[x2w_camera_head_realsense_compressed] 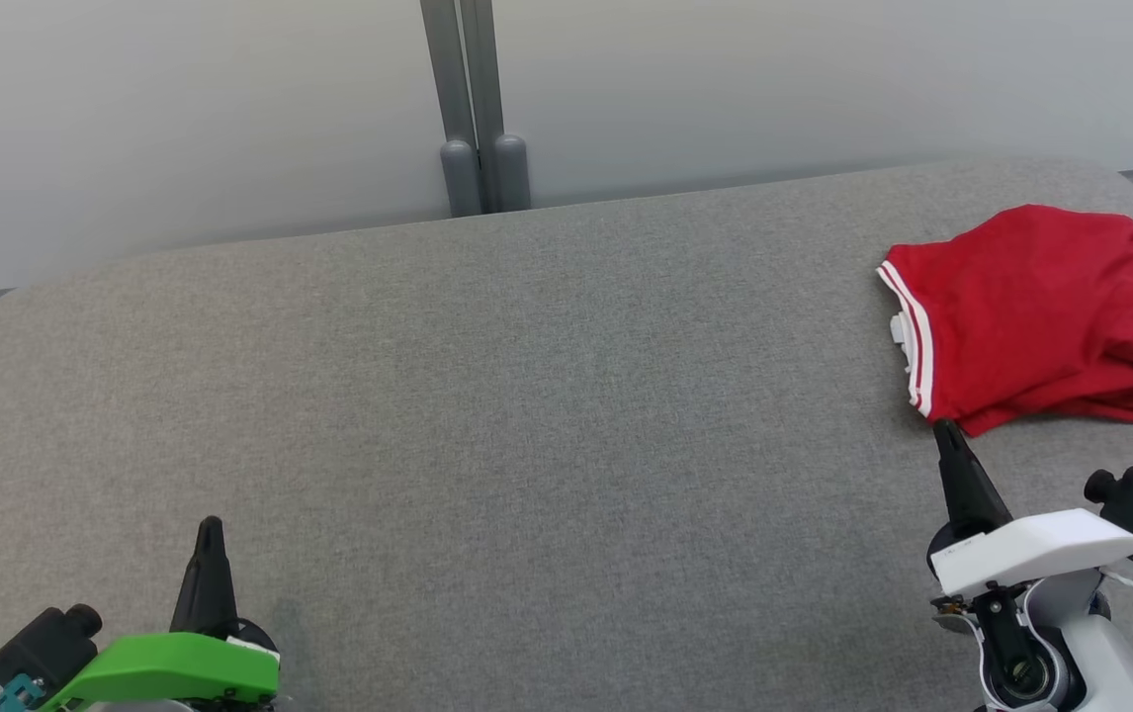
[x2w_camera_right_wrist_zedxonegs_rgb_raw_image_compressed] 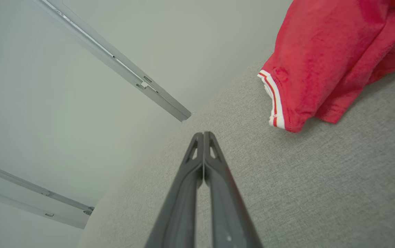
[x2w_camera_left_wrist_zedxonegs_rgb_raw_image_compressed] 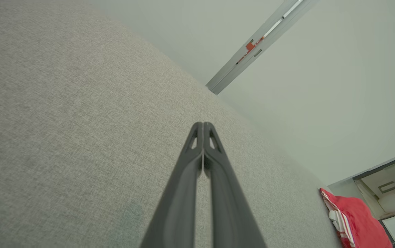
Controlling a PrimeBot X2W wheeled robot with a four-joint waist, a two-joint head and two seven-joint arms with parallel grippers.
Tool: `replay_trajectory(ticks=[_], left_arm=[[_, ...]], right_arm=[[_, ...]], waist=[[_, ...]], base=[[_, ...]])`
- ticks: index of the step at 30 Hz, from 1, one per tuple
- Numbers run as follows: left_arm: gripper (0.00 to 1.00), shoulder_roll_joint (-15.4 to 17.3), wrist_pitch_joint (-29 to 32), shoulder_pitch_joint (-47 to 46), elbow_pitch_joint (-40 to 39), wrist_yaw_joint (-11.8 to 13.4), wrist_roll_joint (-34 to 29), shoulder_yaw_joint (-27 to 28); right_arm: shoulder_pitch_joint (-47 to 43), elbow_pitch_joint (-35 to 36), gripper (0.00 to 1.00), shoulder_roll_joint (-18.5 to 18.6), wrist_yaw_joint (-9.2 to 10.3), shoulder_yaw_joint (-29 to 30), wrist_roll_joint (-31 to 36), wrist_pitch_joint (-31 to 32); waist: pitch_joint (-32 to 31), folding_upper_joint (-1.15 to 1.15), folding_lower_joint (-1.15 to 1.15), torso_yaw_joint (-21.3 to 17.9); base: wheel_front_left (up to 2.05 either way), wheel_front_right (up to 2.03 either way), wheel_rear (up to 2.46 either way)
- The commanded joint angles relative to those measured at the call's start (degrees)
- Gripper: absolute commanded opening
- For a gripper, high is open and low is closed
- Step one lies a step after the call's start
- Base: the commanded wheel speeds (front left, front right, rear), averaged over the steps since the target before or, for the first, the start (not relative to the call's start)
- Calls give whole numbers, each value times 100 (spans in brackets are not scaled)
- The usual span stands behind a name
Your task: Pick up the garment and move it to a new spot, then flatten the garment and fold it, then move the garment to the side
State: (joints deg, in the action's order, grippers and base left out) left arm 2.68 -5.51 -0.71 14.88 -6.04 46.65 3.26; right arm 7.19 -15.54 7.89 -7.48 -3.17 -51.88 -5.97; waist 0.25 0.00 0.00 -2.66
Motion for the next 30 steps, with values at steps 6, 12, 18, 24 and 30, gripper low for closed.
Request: replay_trajectory(ticks=[6, 12, 18, 24, 30], left_arm=[[0, 28, 145, -217, -86, -43, 537, 58], [0, 29, 252, -258, -89, -58, 960, 88], [0, 29, 352, -296, -90, -64, 1343, 116], [0, 30, 451, -330, -91, -73, 1704, 142], [0, 31, 544, -361, -92, -85, 2036, 164]], right_arm=[[11, 96, 0, -34, -1, 136, -485, 152], [-1, 106, 0, -78, -2, 221, -856, 262], [-14, 113, 0, -120, -2, 300, -1195, 366], [-27, 121, 0, -161, -2, 375, -1516, 464], [-39, 127, 0, -202, -2, 442, -1810, 555]], waist=[[-1, 0, 0, 19], [-1, 0, 0, 37], [-2, 0, 0, 56], [-2, 0, 0, 74], [-3, 0, 0, 91]], base=[[0, 0, 0], [0, 0, 0], [0, 0, 0], [0, 0, 0], [0, 0, 0]])
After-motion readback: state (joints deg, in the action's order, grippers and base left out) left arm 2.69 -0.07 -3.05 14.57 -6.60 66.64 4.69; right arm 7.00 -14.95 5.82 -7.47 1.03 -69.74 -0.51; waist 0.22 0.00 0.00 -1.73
